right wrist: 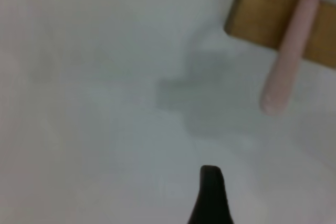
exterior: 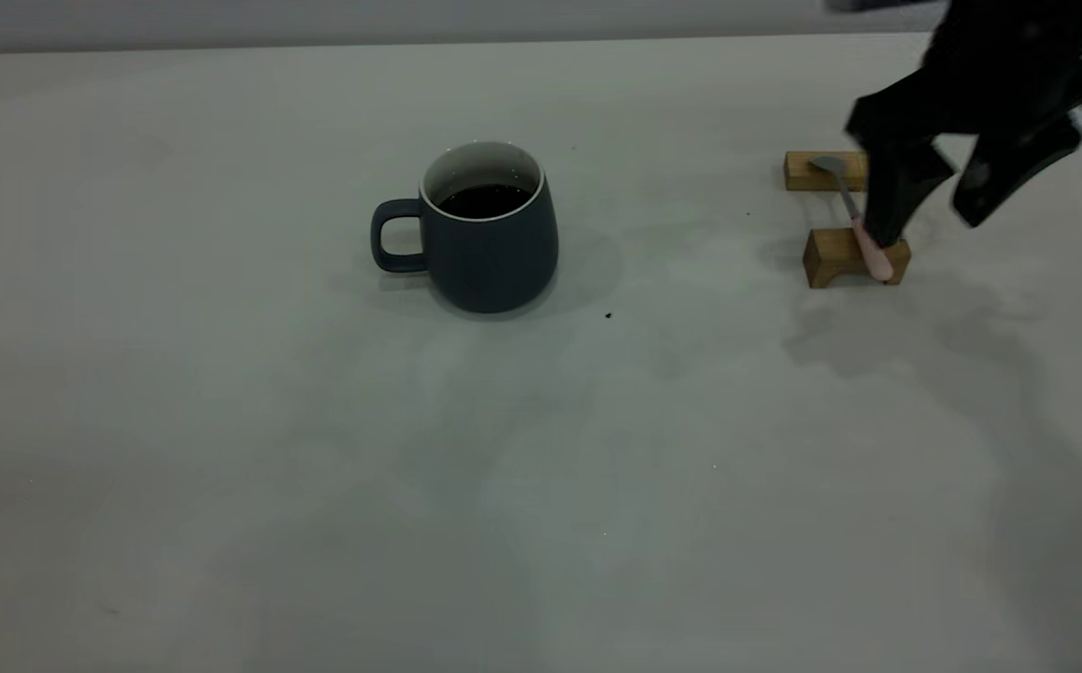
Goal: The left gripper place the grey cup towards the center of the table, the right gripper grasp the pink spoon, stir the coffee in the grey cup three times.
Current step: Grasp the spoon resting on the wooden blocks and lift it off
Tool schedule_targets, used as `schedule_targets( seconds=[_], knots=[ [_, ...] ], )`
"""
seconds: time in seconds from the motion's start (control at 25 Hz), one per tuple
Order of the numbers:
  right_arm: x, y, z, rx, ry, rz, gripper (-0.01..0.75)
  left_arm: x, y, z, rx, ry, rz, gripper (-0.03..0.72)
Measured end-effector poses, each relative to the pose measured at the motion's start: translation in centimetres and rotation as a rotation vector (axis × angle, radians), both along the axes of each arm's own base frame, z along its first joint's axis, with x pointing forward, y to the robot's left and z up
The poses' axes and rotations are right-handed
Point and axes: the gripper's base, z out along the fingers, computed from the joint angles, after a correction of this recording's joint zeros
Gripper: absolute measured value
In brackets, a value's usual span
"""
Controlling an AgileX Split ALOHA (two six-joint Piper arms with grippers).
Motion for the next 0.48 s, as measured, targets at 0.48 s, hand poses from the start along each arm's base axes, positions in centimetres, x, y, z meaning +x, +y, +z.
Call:
schedule_targets(
  seconds=[0.48],
  knots=[
    [2.5,0.5,-3.6,-0.002,0.011,-0.012,0.638,0.0,0.0,0.0,0.0,0.0,0.0,0.331]
  ],
)
